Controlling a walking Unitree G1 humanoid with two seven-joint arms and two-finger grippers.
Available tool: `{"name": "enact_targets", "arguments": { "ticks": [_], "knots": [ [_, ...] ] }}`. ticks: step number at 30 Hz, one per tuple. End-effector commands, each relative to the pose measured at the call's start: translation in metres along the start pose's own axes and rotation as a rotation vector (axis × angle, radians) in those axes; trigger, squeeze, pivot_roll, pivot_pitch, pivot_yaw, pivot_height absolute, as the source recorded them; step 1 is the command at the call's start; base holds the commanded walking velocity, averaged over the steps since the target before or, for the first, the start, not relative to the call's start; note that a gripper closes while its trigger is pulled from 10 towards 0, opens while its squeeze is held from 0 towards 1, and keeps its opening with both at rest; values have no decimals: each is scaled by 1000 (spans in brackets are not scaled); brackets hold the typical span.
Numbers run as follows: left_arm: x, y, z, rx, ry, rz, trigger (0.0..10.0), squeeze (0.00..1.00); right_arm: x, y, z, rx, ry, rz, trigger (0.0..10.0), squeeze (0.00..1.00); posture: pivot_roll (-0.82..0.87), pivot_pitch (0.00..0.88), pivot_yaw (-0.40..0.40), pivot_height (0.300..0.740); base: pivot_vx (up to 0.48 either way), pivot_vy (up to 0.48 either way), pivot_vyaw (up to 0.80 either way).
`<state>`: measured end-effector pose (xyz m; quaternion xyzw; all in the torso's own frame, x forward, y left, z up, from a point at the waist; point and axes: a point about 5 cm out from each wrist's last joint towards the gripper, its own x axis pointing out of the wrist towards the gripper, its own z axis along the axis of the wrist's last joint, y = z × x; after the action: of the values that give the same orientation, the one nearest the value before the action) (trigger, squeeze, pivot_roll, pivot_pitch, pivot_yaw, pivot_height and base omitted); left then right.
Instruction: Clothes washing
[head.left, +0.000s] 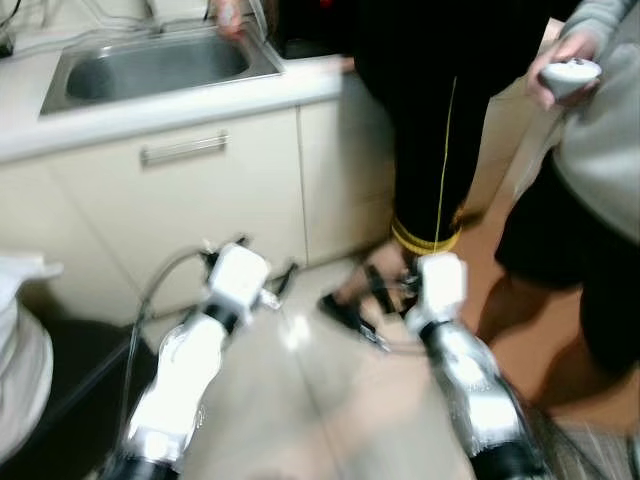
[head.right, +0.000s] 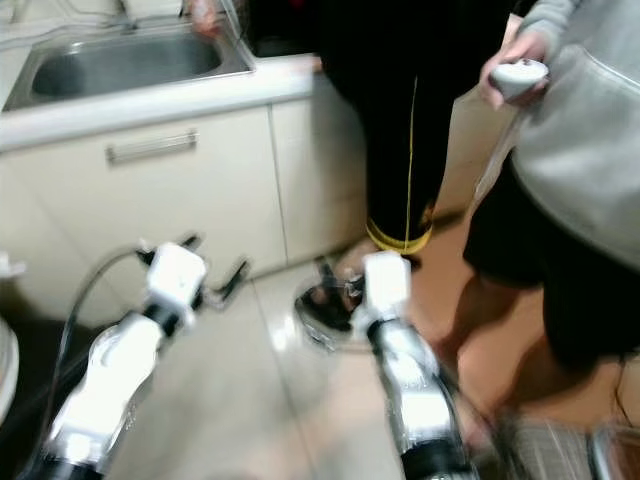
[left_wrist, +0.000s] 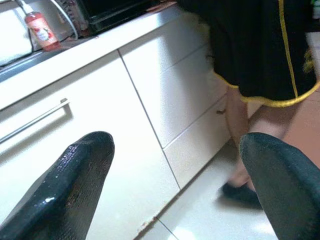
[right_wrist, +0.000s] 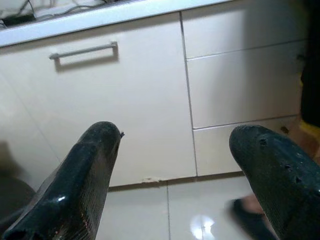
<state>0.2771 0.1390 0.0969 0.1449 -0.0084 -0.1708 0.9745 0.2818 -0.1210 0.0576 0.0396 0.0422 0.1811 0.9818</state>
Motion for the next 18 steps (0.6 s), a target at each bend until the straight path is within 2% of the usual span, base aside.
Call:
{"name": "enact_targets", "arguments": {
  "ticks": [1, 5, 6, 8, 10, 13, 14, 15, 16, 18],
  "knots": [
    [2, -5, 2, -2, 2, -14, 10000, 0, -6, -10, -5, 3, 28, -36, 10000, 137, -121, 0, 55, 740, 0, 0, 475],
    [2, -7, 0, -20, 12, -13, 10000, 0, -5, -14, -4, 7, 25, -47, 10000, 161, -120, 0, 52, 740, 0, 0, 473],
    [-1, 0, -7, -77, 48, 39, 10000, 0, -5, -21, 0, 13, -2, -94, 10000, 184, -117, 0, 49, 740, 0, 0, 475],
    [-4, 7, -15, -132, 83, 100, 10000, 0, -6, -27, 3, 21, -21, -134, 10000, 192, -117, 0, 48, 740, 0, 0, 472],
    [-14, 26, -36, -211, 170, 266, 10000, 0, -12, -39, 6, 17, -54, -207, 10000, 259, -118, 0, 42, 740, 0, 0, 469],
    [-23, 37, -52, -303, 238, 396, 10000, 0, -19, -48, 7, 11, -71, -254, 10000, 290, -119, 0, 39, 740, 0, 0, 473],
    [-28, 38, -59, -346, 268, 437, 10000, 0, -22, -50, 7, 0, -73, -267, 10000, 314, -120, 0, 38, 740, 0, 0, 475],
    [-41, 39, -77, -406, 349, 514, 10000, 0, -30, -57, 3, 7, -71, -301, 10000, 349, -122, 0, 37, 740, 0, 0, 469],
    [-45, 38, -82, -418, 374, 531, 10000, 0, -33, -59, 1, 12, -70, -312, 10000, 349, -123, 0, 37, 740, 0, 0, 469],
    [-47, 29, -84, -383, 382, 484, 10000, 0, -39, -61, -5, 2, -51, -321, 10000, 365, -124, 0, 38, 740, 0, 0, 475]
  ]
}}
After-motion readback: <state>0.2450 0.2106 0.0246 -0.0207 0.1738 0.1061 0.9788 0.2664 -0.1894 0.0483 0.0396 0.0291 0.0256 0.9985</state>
